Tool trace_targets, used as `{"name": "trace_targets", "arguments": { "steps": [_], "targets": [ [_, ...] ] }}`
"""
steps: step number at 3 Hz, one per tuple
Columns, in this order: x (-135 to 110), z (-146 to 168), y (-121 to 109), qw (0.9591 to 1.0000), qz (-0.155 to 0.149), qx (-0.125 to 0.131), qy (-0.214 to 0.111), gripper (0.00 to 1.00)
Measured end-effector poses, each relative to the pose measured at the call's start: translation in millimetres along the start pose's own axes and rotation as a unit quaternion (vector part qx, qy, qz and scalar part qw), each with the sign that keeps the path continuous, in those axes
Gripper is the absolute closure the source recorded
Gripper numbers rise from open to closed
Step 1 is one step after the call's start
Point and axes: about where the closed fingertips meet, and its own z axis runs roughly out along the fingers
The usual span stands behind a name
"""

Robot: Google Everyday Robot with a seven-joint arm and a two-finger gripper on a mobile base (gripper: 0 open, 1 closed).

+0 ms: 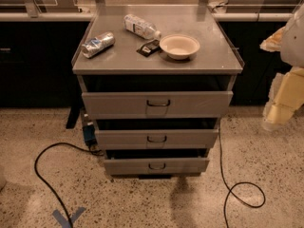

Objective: Open middle drawer

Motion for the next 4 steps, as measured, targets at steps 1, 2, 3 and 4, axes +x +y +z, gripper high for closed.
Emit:
{"name": "trace_targets", "arguments": {
  "steps": [1, 2, 3, 4],
  "targets": [
    [0, 0, 0, 1.0000, 0.000, 0.000, 0.000, 0.00],
    [6, 18, 5, 0.9999, 0.013, 0.000, 0.001, 0.00],
    [19, 49, 14, 0.9992, 0.034, -0.007, -0.018, 0.00],
    [42, 88, 26, 0.9966, 0.060, -0.009, -0.056, 0.00]
  ]
}}
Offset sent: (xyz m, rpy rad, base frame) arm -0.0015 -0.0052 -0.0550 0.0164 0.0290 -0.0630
